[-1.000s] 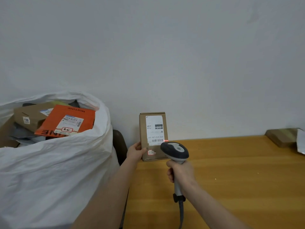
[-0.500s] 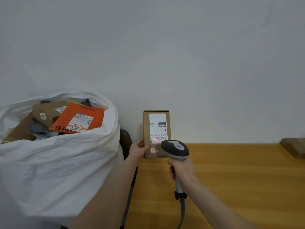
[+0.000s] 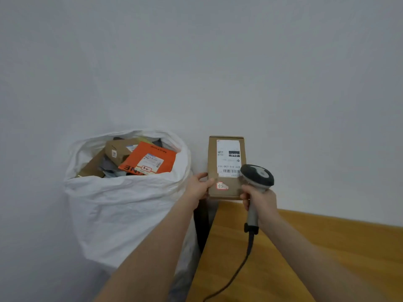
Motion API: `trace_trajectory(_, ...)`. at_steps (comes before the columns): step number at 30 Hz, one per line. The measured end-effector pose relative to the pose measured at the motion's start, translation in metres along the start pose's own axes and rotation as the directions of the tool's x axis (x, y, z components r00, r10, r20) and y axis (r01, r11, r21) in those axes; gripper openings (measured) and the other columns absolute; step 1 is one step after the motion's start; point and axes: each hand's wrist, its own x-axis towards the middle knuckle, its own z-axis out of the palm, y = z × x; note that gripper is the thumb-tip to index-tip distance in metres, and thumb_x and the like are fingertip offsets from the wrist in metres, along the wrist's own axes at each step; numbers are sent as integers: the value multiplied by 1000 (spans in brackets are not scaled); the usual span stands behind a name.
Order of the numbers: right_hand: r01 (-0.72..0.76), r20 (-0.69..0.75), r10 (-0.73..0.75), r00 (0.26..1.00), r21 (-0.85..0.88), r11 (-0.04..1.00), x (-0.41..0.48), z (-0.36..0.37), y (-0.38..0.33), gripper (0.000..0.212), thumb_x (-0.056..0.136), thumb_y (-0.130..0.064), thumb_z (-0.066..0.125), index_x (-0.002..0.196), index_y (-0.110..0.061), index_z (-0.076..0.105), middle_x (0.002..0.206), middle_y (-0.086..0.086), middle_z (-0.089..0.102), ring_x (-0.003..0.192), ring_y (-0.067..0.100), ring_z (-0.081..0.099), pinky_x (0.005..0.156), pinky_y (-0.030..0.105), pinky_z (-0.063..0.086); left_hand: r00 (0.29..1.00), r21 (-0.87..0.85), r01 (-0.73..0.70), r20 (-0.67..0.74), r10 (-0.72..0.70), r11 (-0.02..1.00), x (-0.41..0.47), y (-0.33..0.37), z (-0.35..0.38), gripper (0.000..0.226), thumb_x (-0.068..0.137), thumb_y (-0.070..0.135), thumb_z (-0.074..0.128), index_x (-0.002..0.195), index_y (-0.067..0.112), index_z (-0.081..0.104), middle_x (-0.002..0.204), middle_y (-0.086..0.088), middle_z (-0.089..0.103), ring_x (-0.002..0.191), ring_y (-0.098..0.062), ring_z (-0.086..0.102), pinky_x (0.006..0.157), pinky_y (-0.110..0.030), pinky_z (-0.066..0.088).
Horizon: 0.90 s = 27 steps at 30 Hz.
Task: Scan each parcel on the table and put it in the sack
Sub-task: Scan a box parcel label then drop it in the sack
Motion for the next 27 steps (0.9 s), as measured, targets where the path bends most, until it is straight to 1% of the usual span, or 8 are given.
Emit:
trace_trajectory(3, -1, 37, 0, 999, 21, 1000, 10, 31, -17, 11, 84, -10, 69, 74, -4, 66, 57, 6, 63, 51, 16, 55, 55, 29, 48, 994, -7, -62, -92, 61, 998, 0, 37, -36, 46, 91, 17, 65, 134, 13, 50, 113, -13, 67, 79, -16, 66, 49, -18, 52)
trace_trajectory(9, 29, 83, -28, 996, -7, 1000, 25, 104, -35, 11, 82, -10, 66, 73, -6, 65, 64, 8, 66, 55, 18, 56, 62, 32, 49, 926, 170, -156, -319, 204, 973, 21, 82, -135, 49, 84, 25, 71, 130, 14, 55, 120, -10, 63, 103, -27, 63, 89, -45, 54)
trace_trajectory(12, 14, 54, -14, 998, -11, 1000, 40, 134, -31, 8, 82, -10, 67, 74, -7, 66, 62, 6, 67, 53, 16, 58, 59, 29, 50, 866, 322, -136, -420, 270, 937, 40, 88, -182, 46, 81, 33, 71, 123, 20, 60, 119, -6, 65, 101, -24, 62, 92, -44, 51)
trace_trajectory(16, -12, -19, 11, 1000, -23, 1000, 63, 168, -17, 10, 81, -13, 68, 72, -9, 66, 60, 3, 67, 54, 16, 59, 66, 31, 53, 805, 527, -52, -480, 348, 848, 71, 92, -231, 43, 80, 44, 68, 119, 27, 59, 113, -1, 66, 96, -21, 61, 86, -39, 52)
trace_trajectory(19, -50, -81, 49, 996, -20, 999, 80, 186, -1, 14, 80, -17, 73, 87, -7, 66, 74, 7, 68, 65, 20, 62, 71, 35, 57, 824, 666, 46, -447, 349, 744, 98, 88, -246, 36, 85, 44, 59, 117, 27, 60, 113, -3, 65, 98, -24, 60, 80, -34, 49)
trace_trajectory(22, -99, -67, 99, 993, 8, 995, 90, 201, 16, 21, 80, -19, 75, 92, -7, 64, 82, 8, 69, 74, 25, 67, 71, 38, 58, 926, 854, 100, -268, 267, 511, 122, 71, -240, 31, 92, 38, 51, 113, 19, 63, 113, -9, 65, 103, -28, 60, 80, -34, 47)
trace_trajectory(25, -145, -68, 148, 987, 46, 988, 94, 214, 25, 24, 80, -20, 77, 94, -8, 62, 92, 11, 70, 86, 31, 68, 80, 43, 58, 958, 887, 74, -190, 213, 456, 134, 63, -226, 34, 92, 39, 52, 112, 13, 62, 115, -11, 62, 105, -29, 58, 89, -40, 50)
trace_trajectory(27, -146, -81, 150, 985, 58, 988, 95, 218, 24, 24, 80, -20, 77, 95, -8, 62, 94, 11, 70, 89, 31, 68, 86, 47, 56, 933, 920, 27, -164, 320, 392, 139, 69, -220, 38, 91, 39, 55, 121, 15, 59, 124, -11, 55, 116, -30, 51, 92, -41, 48)
